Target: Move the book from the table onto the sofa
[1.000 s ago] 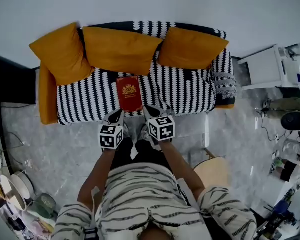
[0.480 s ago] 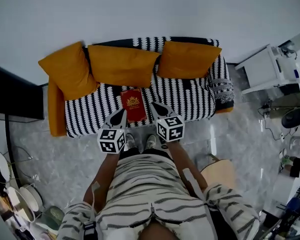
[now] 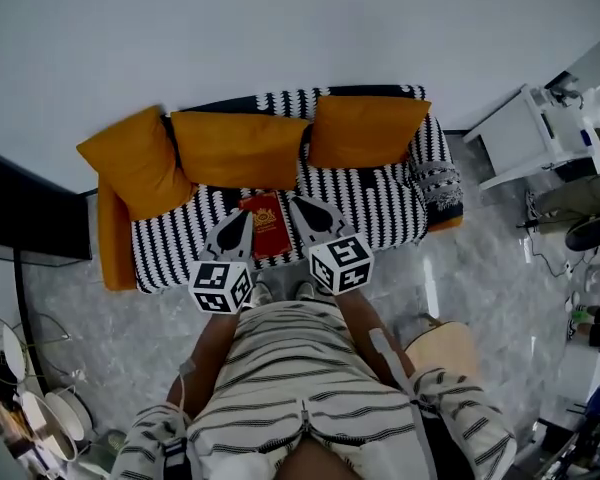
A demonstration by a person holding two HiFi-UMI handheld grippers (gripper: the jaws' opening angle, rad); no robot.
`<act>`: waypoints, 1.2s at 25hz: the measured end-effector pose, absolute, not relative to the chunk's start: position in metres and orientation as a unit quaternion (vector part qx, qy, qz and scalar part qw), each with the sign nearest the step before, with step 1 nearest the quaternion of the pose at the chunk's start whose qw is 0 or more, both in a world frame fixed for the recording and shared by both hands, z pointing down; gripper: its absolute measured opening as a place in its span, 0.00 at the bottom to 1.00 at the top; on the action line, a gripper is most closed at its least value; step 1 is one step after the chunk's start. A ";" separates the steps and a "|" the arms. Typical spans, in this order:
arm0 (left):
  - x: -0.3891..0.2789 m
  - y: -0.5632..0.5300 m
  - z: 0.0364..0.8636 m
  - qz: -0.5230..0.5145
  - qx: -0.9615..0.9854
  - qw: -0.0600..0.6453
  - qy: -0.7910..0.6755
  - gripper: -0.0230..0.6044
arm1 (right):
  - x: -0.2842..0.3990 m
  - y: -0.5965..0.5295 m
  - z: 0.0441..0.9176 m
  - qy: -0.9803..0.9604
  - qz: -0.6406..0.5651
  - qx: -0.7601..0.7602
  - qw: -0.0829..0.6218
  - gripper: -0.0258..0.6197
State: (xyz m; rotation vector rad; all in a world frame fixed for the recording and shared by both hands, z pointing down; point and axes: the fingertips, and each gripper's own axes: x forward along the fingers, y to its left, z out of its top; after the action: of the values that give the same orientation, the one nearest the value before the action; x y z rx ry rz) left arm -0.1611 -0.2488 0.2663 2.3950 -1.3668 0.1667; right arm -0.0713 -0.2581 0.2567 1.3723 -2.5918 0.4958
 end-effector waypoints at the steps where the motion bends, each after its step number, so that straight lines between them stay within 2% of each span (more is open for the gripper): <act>1: -0.159 -0.251 0.261 0.054 0.853 0.179 -0.486 0.04 | -0.070 -0.260 0.251 -0.870 0.160 0.460 0.078 0.06; 11: -0.152 -0.261 0.224 0.018 0.854 0.108 -0.509 0.04 | -0.066 -0.268 0.216 -0.873 0.107 0.474 0.037 0.06; 30: -0.144 -0.268 0.216 0.022 0.854 0.085 -0.512 0.04 | -0.062 -0.272 0.221 -0.883 0.101 0.457 0.038 0.06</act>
State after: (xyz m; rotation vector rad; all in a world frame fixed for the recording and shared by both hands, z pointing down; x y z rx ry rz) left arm -0.1444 -0.2680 0.2160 2.5486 -1.5277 0.0670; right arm -0.0624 -0.2725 0.2214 1.4024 -2.7079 0.3103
